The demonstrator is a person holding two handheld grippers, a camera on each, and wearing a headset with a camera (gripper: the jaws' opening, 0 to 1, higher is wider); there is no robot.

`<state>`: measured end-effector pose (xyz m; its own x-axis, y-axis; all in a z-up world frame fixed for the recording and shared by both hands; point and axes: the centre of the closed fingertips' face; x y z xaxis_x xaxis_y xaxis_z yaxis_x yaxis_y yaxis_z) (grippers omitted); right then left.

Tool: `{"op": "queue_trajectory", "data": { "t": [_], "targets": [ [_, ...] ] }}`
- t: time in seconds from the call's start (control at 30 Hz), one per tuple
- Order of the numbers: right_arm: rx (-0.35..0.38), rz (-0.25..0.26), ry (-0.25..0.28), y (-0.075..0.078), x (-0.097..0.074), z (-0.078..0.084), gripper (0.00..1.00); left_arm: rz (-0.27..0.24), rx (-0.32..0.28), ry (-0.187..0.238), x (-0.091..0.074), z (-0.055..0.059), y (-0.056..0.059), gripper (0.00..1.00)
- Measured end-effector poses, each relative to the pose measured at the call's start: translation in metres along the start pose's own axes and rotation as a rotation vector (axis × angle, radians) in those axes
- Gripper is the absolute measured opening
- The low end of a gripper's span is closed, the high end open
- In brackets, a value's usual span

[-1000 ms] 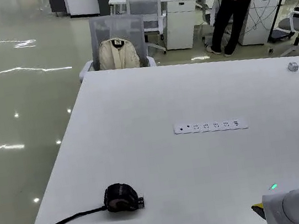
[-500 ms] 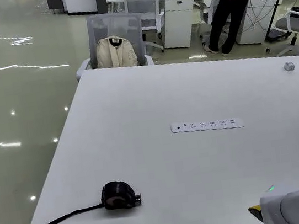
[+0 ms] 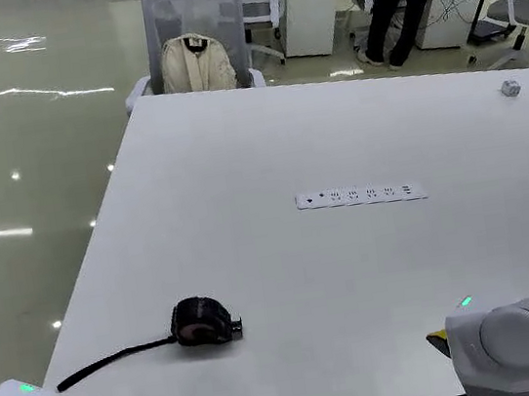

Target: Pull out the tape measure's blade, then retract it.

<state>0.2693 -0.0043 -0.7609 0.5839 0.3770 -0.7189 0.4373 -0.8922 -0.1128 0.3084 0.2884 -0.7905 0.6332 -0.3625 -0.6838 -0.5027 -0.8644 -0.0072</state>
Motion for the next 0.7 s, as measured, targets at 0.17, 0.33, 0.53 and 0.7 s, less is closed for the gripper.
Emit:
{"op": "queue_trajectory", "data": {
  "t": [0.17, 0.33, 0.53, 0.7],
  "targets": [
    [-0.019, -0.009, -0.016, 0.002, 0.016, -0.002, 0.86, 0.007, 0.003, -0.008, 0.013, -0.002, -0.001, 0.98],
    [-0.019, -0.009, -0.011, 0.003, 0.021, -0.004, 0.85, 0.011, 0.003, -0.01, 0.017, -0.001, -0.002, 0.97],
    [-0.026, -0.017, -0.022, 0.001, 0.029, -0.004, 0.84, 0.017, 0.004, -0.018, 0.024, 0.0, -0.003, 0.97],
    [-0.027, -0.021, -0.025, 0.001, 0.035, -0.005, 0.84, 0.022, 0.008, -0.022, 0.029, 0.0, -0.005, 0.97]
  ]
}}
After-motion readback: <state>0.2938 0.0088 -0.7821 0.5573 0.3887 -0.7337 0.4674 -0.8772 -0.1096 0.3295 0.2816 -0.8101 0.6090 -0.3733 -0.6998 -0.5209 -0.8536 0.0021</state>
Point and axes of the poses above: the centre of the closed fingertips' face, and the gripper's own axes: x roughly forward along the fingers, y roughly to its right, z roughly out of its underside, and after that the axes turned 4 degrees about x, right-handed
